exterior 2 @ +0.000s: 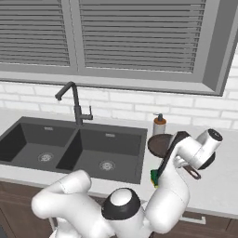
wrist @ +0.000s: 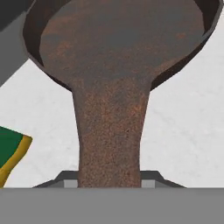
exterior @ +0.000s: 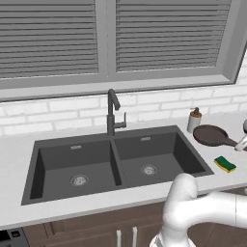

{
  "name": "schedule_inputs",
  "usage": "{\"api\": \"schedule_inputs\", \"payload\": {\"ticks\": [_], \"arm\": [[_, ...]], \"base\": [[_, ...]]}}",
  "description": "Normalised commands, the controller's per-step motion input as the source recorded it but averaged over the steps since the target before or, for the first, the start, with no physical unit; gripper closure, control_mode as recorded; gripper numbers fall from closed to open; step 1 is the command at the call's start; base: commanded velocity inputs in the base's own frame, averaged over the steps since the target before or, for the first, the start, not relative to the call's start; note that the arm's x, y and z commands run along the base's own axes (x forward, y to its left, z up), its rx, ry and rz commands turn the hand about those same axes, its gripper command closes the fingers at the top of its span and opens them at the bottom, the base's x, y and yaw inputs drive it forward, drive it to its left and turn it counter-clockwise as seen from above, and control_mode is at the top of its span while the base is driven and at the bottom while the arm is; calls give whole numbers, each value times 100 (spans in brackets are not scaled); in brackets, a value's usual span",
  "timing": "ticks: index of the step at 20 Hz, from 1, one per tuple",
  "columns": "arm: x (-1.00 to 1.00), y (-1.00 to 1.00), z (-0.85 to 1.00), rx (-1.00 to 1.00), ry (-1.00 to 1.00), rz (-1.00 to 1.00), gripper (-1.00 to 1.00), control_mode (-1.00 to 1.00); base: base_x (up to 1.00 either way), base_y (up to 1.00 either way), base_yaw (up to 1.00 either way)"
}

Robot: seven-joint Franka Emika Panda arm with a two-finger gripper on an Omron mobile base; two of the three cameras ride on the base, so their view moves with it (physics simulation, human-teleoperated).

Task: Pick the pan and sponge and place them into the sink. Then turn on the water.

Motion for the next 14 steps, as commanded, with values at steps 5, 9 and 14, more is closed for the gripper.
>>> {"api": "schedule_inputs", "payload": {"ticks": [5,9,14], "arm": [[-20,93,71,-1,-28,-14,100,-100],[-7,100,85,-8,-1,-15,100,-100],[-1,100,81,-12,7,-9,100,-100]], "base": [[0,0,0],[0,0,0],[0,0,0]]}}
